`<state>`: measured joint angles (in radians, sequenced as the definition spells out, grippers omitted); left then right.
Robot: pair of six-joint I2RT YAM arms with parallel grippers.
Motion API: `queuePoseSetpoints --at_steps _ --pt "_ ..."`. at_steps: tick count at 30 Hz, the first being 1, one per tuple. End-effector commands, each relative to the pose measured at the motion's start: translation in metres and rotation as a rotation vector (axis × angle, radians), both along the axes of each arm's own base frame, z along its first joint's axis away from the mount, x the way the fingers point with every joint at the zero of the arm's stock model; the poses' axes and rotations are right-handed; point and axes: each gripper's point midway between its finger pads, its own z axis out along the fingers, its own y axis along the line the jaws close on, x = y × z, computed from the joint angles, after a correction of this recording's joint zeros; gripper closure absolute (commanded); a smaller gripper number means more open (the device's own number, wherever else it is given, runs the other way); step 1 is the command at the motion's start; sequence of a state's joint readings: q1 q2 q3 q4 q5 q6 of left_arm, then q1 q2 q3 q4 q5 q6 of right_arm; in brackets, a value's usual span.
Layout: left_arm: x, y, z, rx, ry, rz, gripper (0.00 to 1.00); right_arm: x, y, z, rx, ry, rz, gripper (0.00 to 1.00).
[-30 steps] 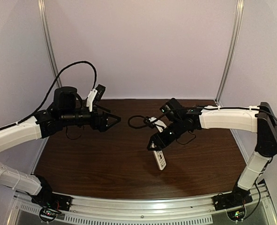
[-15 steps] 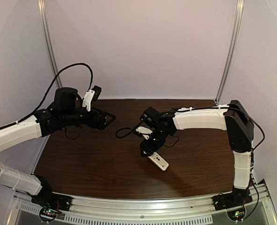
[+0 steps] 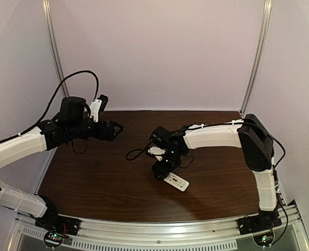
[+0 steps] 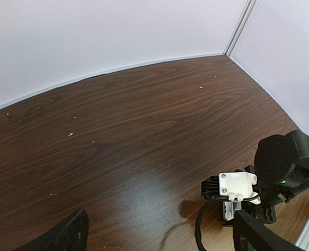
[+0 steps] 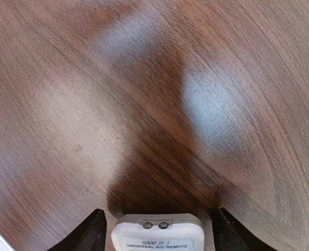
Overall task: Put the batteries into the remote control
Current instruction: Place the remote control at the center of the board, then reset both arms
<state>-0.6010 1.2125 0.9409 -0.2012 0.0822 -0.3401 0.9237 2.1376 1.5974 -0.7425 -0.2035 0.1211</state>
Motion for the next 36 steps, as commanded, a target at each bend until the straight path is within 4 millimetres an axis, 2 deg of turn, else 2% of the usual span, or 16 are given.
queuePoseSetpoints --at_steps 1,7,10,12,16,18,21,24,26,27,32,36 --pt "0.004 0.001 -0.004 -0.005 0.022 0.009 0.03 0.000 0.005 0.002 0.008 -0.005 -0.011 0.26" --pt "0.008 0.002 0.008 -0.046 0.043 -0.005 0.03 0.011 0.015 0.038 0.112 -0.060 -0.020 0.08" --pt "0.015 -0.003 0.012 -0.044 0.060 -0.014 0.03 0.029 0.012 0.071 0.210 -0.105 -0.063 0.01" --pt "0.021 -0.009 0.017 -0.039 0.075 -0.034 0.03 0.043 0.003 0.095 0.291 -0.134 -0.101 0.00" --pt "0.041 -0.022 0.027 -0.029 0.101 -0.058 0.03 0.075 -0.029 0.158 0.467 -0.239 -0.200 0.00" --pt "0.049 -0.030 0.035 -0.044 0.096 -0.081 0.03 0.087 -0.052 0.181 0.532 -0.283 -0.248 0.00" --pt "0.062 -0.039 0.040 -0.071 0.087 -0.090 0.03 0.098 -0.092 0.204 0.592 -0.357 -0.325 0.00" --pt "0.068 -0.047 0.026 -0.096 0.106 -0.099 0.03 0.100 -0.136 0.207 0.631 -0.404 -0.415 0.00" --pt "0.068 -0.051 0.007 -0.116 0.128 -0.112 0.03 0.097 -0.159 0.203 0.659 -0.422 -0.460 0.00" --pt "0.065 -0.052 -0.011 -0.122 0.161 -0.118 0.03 0.093 -0.167 0.198 0.665 -0.424 -0.478 0.00" --pt "0.052 -0.048 -0.070 -0.125 0.258 -0.102 0.03 0.072 -0.184 0.159 0.678 -0.392 -0.515 0.00" --pt "0.038 -0.042 -0.098 -0.137 0.282 -0.098 0.03 0.063 -0.185 0.130 0.701 -0.359 -0.541 0.00"
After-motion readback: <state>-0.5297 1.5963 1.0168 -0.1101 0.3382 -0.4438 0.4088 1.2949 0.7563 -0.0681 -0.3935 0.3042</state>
